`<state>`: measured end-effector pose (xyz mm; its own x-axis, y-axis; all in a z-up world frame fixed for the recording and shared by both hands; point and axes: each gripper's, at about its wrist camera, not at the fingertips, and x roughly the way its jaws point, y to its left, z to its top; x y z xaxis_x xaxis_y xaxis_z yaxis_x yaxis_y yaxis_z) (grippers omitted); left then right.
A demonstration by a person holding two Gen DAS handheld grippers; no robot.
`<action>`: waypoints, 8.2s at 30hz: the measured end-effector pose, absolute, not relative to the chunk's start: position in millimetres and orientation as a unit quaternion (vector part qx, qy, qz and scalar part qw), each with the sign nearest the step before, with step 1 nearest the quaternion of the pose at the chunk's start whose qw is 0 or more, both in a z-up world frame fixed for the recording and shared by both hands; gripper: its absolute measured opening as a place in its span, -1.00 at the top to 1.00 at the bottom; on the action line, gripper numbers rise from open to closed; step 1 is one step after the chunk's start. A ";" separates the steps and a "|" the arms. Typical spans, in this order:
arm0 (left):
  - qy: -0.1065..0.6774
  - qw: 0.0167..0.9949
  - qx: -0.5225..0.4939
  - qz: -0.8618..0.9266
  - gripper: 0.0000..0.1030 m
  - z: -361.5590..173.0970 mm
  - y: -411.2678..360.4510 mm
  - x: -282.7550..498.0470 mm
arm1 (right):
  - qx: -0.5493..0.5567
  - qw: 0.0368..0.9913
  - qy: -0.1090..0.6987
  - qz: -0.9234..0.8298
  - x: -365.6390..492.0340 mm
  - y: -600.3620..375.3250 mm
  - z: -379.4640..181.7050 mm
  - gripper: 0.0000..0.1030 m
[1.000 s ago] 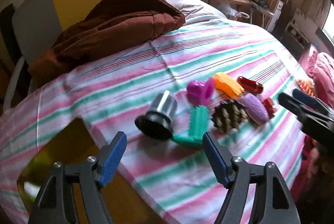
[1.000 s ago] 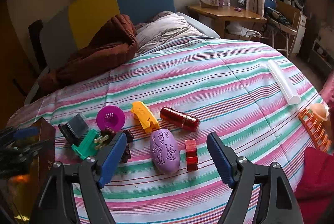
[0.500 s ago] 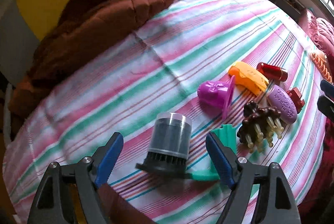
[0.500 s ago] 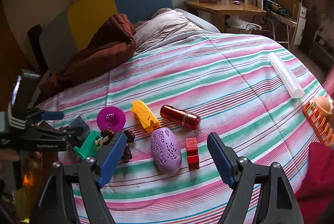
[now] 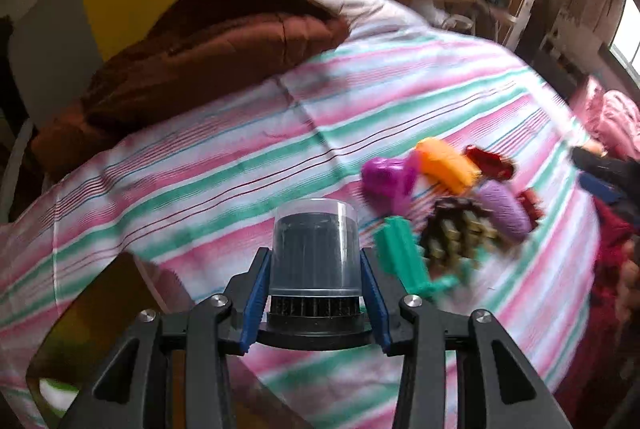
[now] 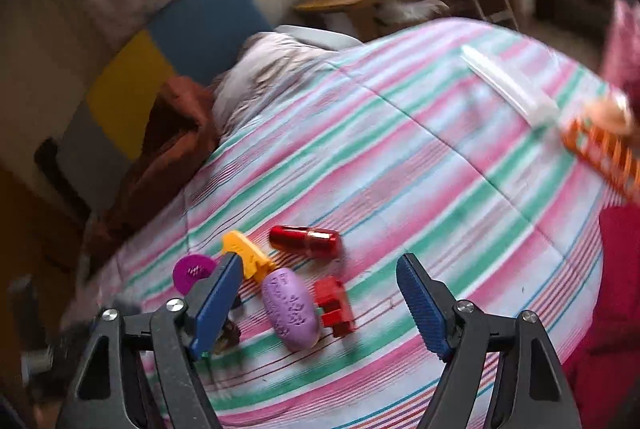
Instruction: Organize rigid objects
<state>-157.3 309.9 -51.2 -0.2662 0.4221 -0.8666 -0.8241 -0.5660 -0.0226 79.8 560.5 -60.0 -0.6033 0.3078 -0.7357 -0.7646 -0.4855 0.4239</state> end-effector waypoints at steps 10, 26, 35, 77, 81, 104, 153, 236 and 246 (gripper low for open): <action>0.163 0.432 -0.429 0.777 0.15 -21.6 264.4 -93.5 | -0.341 0.315 0.382 0.799 65.2 559.0 -77.0 -0.30; 0.122 0.430 -0.447 0.775 0.15 -27.8 209.5 -47.7 | -0.414 0.309 0.362 0.776 46.7 562.7 -109.4 0.08; 0.091 0.419 -0.452 0.782 0.15 -27.6 177.2 -40.6 | -0.455 0.317 0.318 0.769 33.4 559.7 -122.3 0.71; 0.022 0.171 -0.488 0.856 0.15 -71.5 15.1 -115.1 | -0.501 0.332 0.172 0.781 10.8 540.9 -132.5 0.69; 0.046 0.160 -0.488 0.857 0.15 -81.0 21.4 -125.2 | -0.501 0.332 0.171 0.781 10.8 541.0 -132.8 0.69; 0.028 0.141 -0.419 0.897 0.14 -45.5 4.0 -93.2 | -0.507 0.338 0.141 0.780 5.4 532.6 -134.7 0.69; 0.025 0.141 -0.398 0.906 0.14 -24.2 -9.6 -54.3 | -0.510 0.304 0.176 0.785 12.0 514.1 -119.5 0.71; -0.010 0.056 -0.398 0.916 0.14 -30.6 -82.8 -53.5 | -0.465 -0.187 0.104 0.859 -72.2 99.0 -90.2 -0.47; 0.008 0.074 -0.390 0.918 0.14 -24.3 -66.4 -48.2 | -0.414 -0.122 0.078 0.899 -54.6 138.1 -60.3 -0.68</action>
